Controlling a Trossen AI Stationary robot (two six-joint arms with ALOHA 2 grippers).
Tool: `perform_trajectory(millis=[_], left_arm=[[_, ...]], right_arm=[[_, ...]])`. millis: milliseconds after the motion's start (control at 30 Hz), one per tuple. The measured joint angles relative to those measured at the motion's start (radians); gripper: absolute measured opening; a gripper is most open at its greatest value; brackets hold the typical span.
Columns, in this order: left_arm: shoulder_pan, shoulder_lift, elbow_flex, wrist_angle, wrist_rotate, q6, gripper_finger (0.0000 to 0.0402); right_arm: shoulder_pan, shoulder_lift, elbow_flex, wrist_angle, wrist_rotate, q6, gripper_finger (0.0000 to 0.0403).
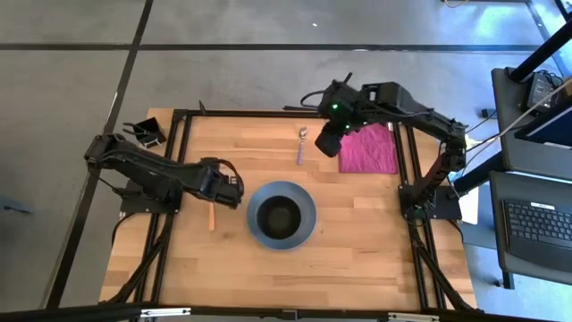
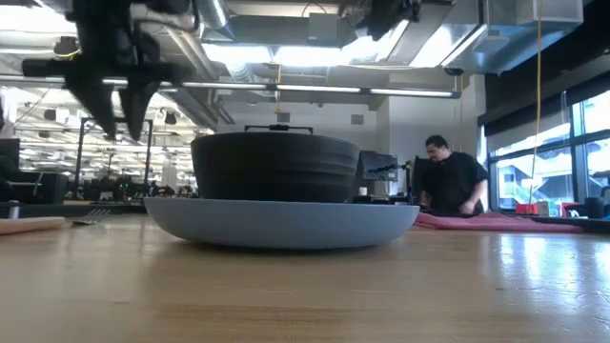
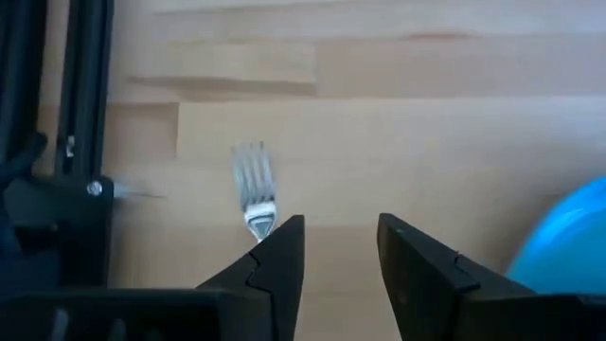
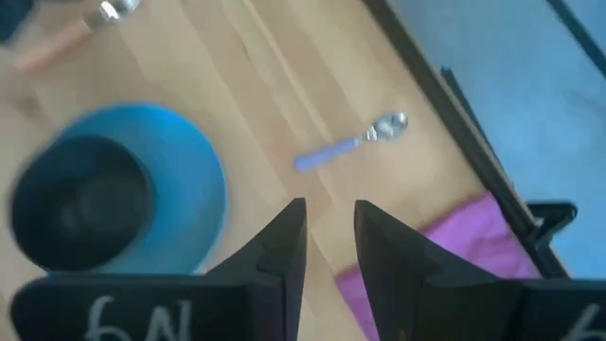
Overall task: Set table place
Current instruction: Move the orange fork to the left side of the blue plate
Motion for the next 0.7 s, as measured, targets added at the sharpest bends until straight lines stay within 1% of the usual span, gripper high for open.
perform_trajectory(millis=[67, 167, 267, 400, 500, 633, 700], left_arm=[[-0.002, 0.004, -0.042, 0.041, 0.051, -0.018, 0.0127], [-0.024, 0.021, -0.126, 0.159, 0.117, -0.049, 0.0126], [-0.056, 0.036, -0.192, 0.223, 0.124, -0.102, 0.0126], [-0.091, 0.029, -0.218, 0.193, 0.124, -0.162, 0.0115], [-0.110, 0.018, -0.214, 0.157, 0.144, -0.167, 0.0084], [-0.130, 0.023, -0.218, 0.146, 0.191, -0.161, 0.0019], [-0.142, 0.025, -0.237, 0.147, 0.194, -0.171, 0.0007]], right_arm=[[0.000, 0.000, -0.047, -0.001, 0.000, 0.000, 0.0094], [0.000, 0.000, -0.112, -0.002, 0.000, 0.003, 0.0094], [0.000, 0.000, -0.168, 0.003, 0.000, 0.002, 0.0094], [0.000, 0.000, -0.216, 0.006, -0.008, 0.003, 0.0094], [0.000, 0.000, -0.230, 0.011, -0.020, 0.003, 0.0094], [0.000, 0.000, -0.231, 0.022, -0.025, 0.003, 0.0094], [0.000, 0.000, -0.231, 0.027, -0.026, 0.003, 0.0094]])
